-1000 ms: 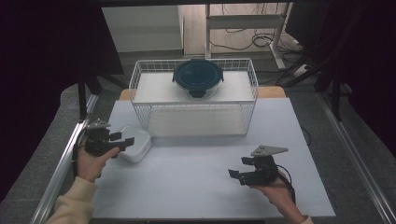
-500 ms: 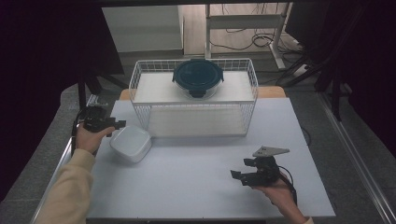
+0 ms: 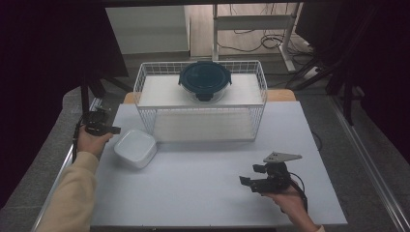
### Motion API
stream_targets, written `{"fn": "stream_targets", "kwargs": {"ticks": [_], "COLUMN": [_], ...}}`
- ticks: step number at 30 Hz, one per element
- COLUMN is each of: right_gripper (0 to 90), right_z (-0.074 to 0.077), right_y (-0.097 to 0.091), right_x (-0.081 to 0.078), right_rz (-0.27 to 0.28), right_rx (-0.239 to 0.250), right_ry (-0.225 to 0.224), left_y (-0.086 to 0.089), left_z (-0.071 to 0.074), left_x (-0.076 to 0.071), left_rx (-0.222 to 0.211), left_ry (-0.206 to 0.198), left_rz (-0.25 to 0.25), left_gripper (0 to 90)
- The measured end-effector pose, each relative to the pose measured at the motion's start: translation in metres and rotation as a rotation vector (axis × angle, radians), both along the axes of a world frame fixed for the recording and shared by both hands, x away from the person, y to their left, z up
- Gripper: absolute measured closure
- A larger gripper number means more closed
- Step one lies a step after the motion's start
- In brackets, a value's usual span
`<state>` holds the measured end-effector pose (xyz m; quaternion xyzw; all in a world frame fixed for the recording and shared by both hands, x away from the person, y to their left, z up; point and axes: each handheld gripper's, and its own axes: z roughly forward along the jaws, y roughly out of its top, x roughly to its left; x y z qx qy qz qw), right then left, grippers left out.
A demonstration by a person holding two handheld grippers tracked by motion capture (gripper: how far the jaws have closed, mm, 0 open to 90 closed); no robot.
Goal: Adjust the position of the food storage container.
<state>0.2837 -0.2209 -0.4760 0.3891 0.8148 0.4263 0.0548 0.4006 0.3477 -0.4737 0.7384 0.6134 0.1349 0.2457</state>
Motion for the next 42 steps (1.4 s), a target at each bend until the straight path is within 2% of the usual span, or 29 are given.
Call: {"fn": "stream_targets", "kwargs": {"ticks": [3,6,7,11,13,14,17,18,19,22,24,30,32,33,34,36,42], "right_gripper": [24.1,24.1,24.1,24.1,24.2,24.2,24.2,24.2,24.3,24.4,24.4,24.4,24.4,24.4,24.4,24.4,24.5], "right_z": [-0.001,-0.002,-0.002,-0.001,-0.001,-0.001,-0.002,-0.002,-0.002,-0.003,-0.004,-0.004,-0.004,-0.005,-0.005,-0.005,-0.006], "right_y": [0.001,0.003,0.004,0.004,0.003,0.003,0.002,0.002,0.002,0.002,0.005,0.008,0.007,0.007,0.007,0.006,0.006], "right_x": [-0.001,-0.001,-0.002,-0.002,-0.002,-0.002,-0.002,-0.002,-0.001,-0.002,-0.003,-0.005,-0.005,-0.004,-0.004,-0.004,-0.004], "right_rz": [0.002,0.007,0.011,0.011,0.005,0.004,0.0,0.0,-0.003,-0.005,0.002,0.011,0.009,0.007,0.005,0.004,0.003], "right_rx": [-0.005,-0.011,-0.012,-0.012,-0.009,-0.01,-0.01,-0.01,-0.01,-0.014,-0.019,-0.022,-0.024,-0.023,-0.023,-0.022,-0.023], "right_ry": [0.005,0.009,0.014,0.01,0.008,0.008,0.014,0.014,0.017,0.02,0.025,0.031,0.029,0.031,0.032,0.033,0.033], "left_y": [0.001,-0.001,-0.005,-0.007,-0.012,-0.012,-0.025,-0.025,-0.035,-0.041,-0.047,-0.058,-0.063,-0.068,-0.074,-0.078,-0.102], "left_z": [-0.007,-0.01,-0.011,-0.009,-0.009,-0.009,-0.009,-0.009,-0.009,-0.01,-0.01,-0.009,-0.009,-0.009,-0.01,-0.009,-0.008], "left_x": [0.0,0.0,0.0,-0.002,-0.005,-0.005,-0.008,-0.008,-0.011,-0.014,-0.019,-0.022,-0.023,-0.024,-0.025,-0.026,-0.034], "left_rx": [-0.022,-0.022,-0.022,-0.018,-0.01,-0.01,-0.012,-0.012,-0.01,-0.018,-0.023,-0.02,-0.04,-0.064,-0.065,-0.049,-0.047], "left_ry": [0.022,0.031,0.036,0.036,0.035,0.035,0.039,0.039,0.033,0.018,0.009,0.008,0.021,0.037,0.029,0.03,0.024], "left_rz": [-0.012,-0.026,-0.046,-0.066,-0.112,-0.112,-0.163,-0.163,-0.193,-0.199,-0.222,-0.263,-0.265,-0.273,-0.279,-0.299,-0.356], "left_gripper": [87.7,89.8,89.9,90.0,90.0,90.0,90.0,90.0,90.0,89.9,89.9,89.9,89.9,89.9,90.0,89.9,89.9]}}
